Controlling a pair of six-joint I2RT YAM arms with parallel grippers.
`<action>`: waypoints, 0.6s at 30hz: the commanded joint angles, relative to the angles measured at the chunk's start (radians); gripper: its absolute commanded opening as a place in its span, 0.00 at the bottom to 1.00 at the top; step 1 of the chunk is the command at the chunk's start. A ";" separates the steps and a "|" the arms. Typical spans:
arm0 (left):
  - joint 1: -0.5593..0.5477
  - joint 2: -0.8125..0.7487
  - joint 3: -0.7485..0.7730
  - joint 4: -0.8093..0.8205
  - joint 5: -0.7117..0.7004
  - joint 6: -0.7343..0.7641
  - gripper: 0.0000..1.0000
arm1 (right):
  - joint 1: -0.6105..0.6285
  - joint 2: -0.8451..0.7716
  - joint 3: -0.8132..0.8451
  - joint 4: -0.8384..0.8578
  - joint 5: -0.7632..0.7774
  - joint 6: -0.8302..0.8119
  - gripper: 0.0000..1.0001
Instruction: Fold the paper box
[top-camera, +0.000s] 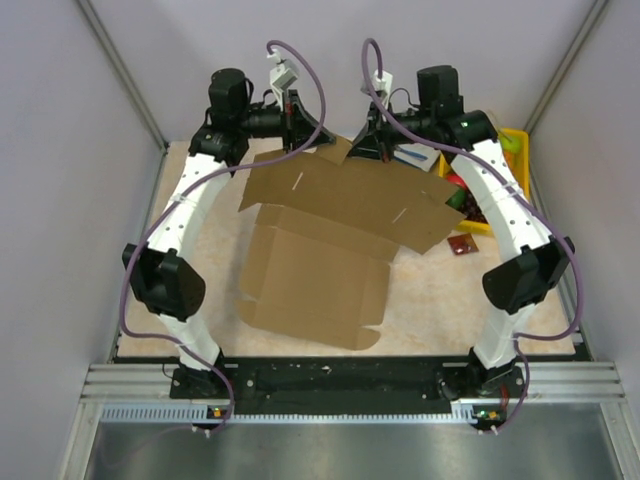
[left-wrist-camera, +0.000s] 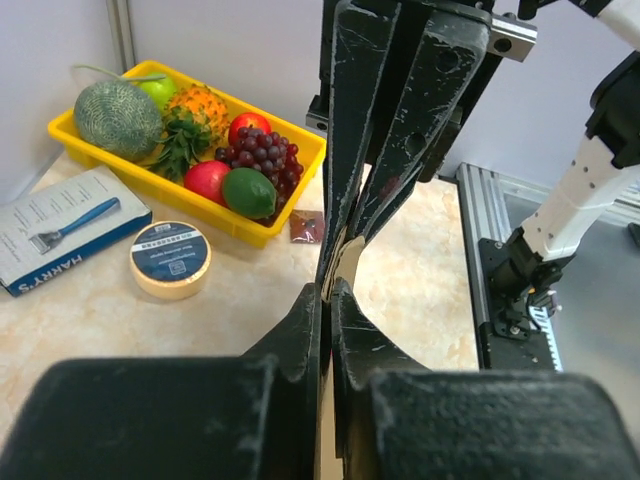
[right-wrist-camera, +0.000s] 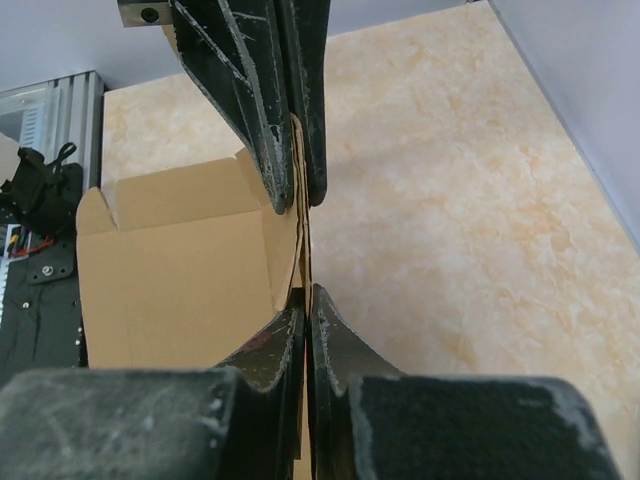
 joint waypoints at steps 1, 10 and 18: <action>-0.030 -0.052 -0.052 -0.017 -0.078 0.097 0.00 | 0.018 -0.039 0.019 0.054 -0.045 -0.009 0.00; -0.024 -0.100 -0.091 -0.020 -0.114 0.153 0.00 | -0.034 -0.187 -0.174 0.036 0.050 -0.001 0.58; -0.025 -0.123 -0.110 0.034 -0.046 0.134 0.00 | 0.010 -0.060 -0.006 0.034 0.016 0.028 0.63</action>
